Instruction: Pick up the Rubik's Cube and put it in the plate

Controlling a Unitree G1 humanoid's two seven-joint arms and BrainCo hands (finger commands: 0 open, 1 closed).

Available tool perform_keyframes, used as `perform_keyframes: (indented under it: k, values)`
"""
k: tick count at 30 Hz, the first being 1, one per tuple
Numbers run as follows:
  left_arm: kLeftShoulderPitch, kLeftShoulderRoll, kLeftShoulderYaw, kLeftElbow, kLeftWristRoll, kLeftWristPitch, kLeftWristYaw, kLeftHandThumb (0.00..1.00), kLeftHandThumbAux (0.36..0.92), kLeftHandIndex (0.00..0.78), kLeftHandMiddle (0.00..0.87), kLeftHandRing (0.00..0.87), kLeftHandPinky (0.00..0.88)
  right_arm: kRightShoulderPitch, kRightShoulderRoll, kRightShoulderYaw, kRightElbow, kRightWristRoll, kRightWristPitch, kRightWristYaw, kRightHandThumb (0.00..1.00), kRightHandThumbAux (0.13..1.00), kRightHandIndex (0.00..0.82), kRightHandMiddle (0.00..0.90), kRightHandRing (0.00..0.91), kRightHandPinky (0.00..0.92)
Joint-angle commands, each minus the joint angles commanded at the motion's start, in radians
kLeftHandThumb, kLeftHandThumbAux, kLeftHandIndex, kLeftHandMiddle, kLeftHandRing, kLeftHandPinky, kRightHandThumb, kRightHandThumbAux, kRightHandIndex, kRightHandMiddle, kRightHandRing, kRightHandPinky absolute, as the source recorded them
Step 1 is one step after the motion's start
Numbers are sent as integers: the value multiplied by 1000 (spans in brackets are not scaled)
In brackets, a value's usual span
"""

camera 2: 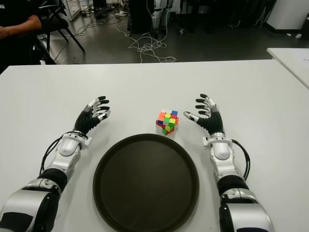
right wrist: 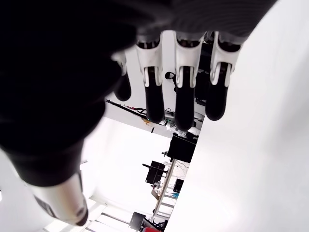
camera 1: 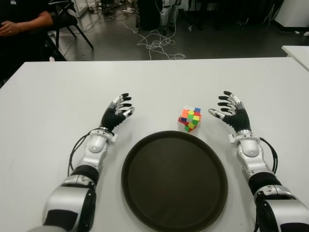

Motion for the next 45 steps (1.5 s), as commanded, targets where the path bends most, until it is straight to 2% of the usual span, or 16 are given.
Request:
perform_keyframes:
  k: [9, 15, 17, 22, 25, 30, 33, 36, 40, 45]
  values:
    - [0, -1, -7, -2, 7, 0, 6, 121, 691, 154, 193, 212, 237, 7, -6, 8, -15, -20, -32, -27, 87, 768, 174, 251, 265, 293]
    - [-2, 2, -13, 0, 16, 1, 17, 111, 685, 156, 195, 211, 233, 51, -18, 42, -148, -119, -97, -143, 38, 765, 155, 232, 258, 299]
    - [-2, 3, -13, 0, 17, 0, 17, 109, 686, 161, 200, 214, 235, 46, -30, 53, -138, -156, -117, -189, 20, 776, 151, 225, 254, 296]
    - [-3, 5, -15, 2, 20, 1, 23, 108, 688, 165, 204, 217, 232, 11, -63, 84, -105, -250, -167, -304, 3, 804, 158, 216, 244, 284]
    - [-5, 7, -17, 3, 22, 1, 25, 103, 685, 165, 200, 214, 230, -9, -89, 112, -87, -318, -172, -385, 0, 819, 166, 216, 241, 276]
    - [-5, 9, -20, 3, 23, -2, 24, 86, 670, 163, 194, 211, 229, -39, -110, 145, -73, -379, -171, -467, 0, 835, 177, 219, 237, 258]
    - [-4, 10, -22, 1, 24, -5, 26, 84, 662, 164, 201, 216, 233, -89, -119, 165, -87, -412, -159, -499, 0, 835, 181, 220, 234, 247]
    - [-4, 10, -23, 1, 23, -5, 29, 85, 660, 168, 210, 223, 240, -113, -121, 182, -87, -434, -162, -526, 0, 838, 180, 217, 227, 242]
    - [-3, 9, -23, 2, 21, -1, 34, 92, 662, 166, 210, 225, 244, -119, -116, 203, -88, -455, -178, -558, 0, 846, 182, 215, 220, 240]
    - [-4, 6, -23, 2, 19, 6, 42, 98, 665, 159, 210, 225, 247, -134, -91, 244, -67, -478, -207, -587, 0, 867, 179, 214, 220, 259]
